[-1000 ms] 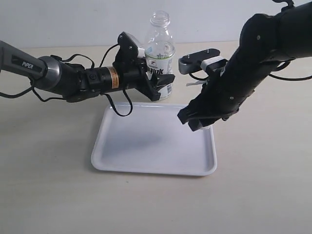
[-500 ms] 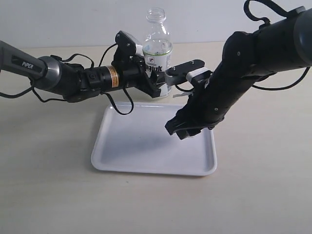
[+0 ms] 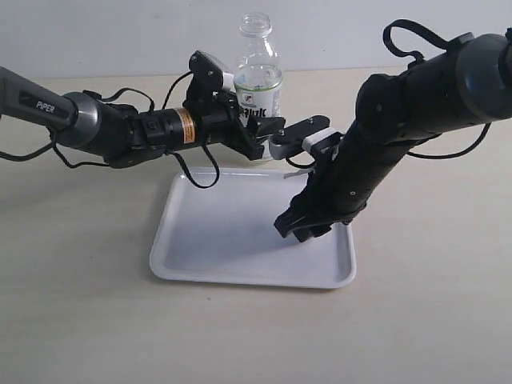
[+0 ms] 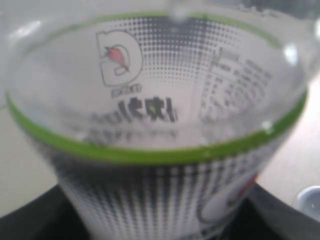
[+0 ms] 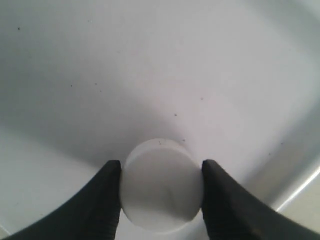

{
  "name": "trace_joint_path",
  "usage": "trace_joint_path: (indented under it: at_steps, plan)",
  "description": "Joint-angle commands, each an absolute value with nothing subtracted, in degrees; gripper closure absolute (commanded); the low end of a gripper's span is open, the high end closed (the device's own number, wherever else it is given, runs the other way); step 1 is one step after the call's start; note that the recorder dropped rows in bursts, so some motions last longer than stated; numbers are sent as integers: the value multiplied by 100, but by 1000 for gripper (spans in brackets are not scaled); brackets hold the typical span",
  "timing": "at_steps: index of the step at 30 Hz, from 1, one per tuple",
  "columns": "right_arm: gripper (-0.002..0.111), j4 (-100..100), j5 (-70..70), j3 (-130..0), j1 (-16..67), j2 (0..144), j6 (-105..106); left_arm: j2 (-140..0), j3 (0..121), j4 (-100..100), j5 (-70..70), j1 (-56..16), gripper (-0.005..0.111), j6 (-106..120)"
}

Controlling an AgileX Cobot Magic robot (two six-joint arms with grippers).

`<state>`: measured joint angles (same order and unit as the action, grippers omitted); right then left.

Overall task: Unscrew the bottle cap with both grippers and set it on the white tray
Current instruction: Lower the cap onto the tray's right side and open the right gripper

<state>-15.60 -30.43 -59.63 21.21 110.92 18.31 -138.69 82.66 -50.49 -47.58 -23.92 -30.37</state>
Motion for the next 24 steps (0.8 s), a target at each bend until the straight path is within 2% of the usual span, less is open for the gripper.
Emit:
trace_joint_path:
  at_steps: [1,7,10,20,24]
  plan:
    - [85,-1517,-3011,-5964,2128,11088,1950,-13802,8256,-4907,-4923,-2381,107,-3071]
    - [49,-1503,-3019,-5964,2128,11088,1950,-13802,8256,-4906,-4923,-2381,107,-3048]
    - [39,-1503,-3008,-5964,2128,11088,1950,-13802,8256,-4906,-4923,-2381,107,-3048]
    - [37,-1438,-3174,-5964,2128,10798,2125,-13802,8256,-5056,-4923,-2381,106,-3049]
    - [37,-1396,-3174,-5964,2128,10672,2138,-13802,8256,-5139,-4923,-2381,98,-3023]
